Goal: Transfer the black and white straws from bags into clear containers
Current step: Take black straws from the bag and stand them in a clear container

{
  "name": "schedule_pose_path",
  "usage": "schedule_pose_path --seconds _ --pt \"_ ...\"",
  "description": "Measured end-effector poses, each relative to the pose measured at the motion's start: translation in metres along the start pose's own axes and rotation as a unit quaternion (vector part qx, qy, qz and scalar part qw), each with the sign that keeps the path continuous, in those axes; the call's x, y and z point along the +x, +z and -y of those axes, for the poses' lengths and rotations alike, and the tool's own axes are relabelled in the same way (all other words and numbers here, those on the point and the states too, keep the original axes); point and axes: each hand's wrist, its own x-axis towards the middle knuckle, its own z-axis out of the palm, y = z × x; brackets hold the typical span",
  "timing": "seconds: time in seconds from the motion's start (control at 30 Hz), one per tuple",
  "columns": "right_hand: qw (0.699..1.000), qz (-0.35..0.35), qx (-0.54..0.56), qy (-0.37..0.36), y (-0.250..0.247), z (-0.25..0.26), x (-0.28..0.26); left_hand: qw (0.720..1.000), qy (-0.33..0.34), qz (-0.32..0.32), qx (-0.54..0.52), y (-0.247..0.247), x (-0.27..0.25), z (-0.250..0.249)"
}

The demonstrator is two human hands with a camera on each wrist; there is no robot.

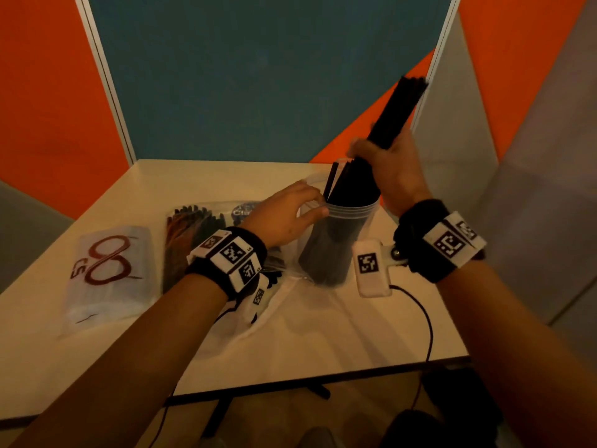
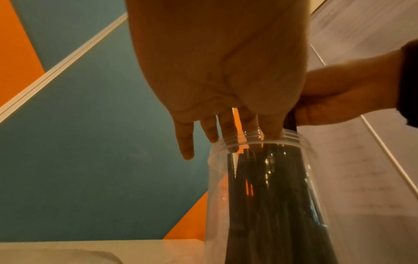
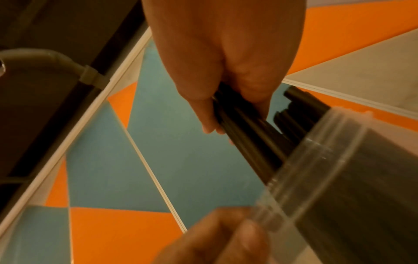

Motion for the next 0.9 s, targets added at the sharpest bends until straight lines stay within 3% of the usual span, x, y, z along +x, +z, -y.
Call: schedule_pose_path --seconds 0.23,0.57,0.7,0.83,0.9 --pt "0.997 0.002 -0.079 0.013 0.001 -0.021 -0.006 1.000 -0.021 -0.003 0.008 0.001 0.003 0.001" --pt "0.994 -0.061 -0.064 -0.070 -0.002 -0.013 0.003 0.999 -0.040 0.002 -0.007 0.003 0.002 0.000" --pt "0.953 -0.019 -0.285 -0.099 -0.003 -0.017 0.009 0.999 -0.039 -0.002 -0.021 0.003 0.001 -0.001" --pt "0.951 -0.042 -0.277 -0.133 -0.002 -0.017 0.006 0.999 -0.043 0.003 -0.019 0.004 0.001 -0.001" --pt "0.933 0.010 -0.342 -0.116 -0.002 -0.020 0.010 0.999 -0.047 0.004 -0.020 0.004 0.001 -0.001"
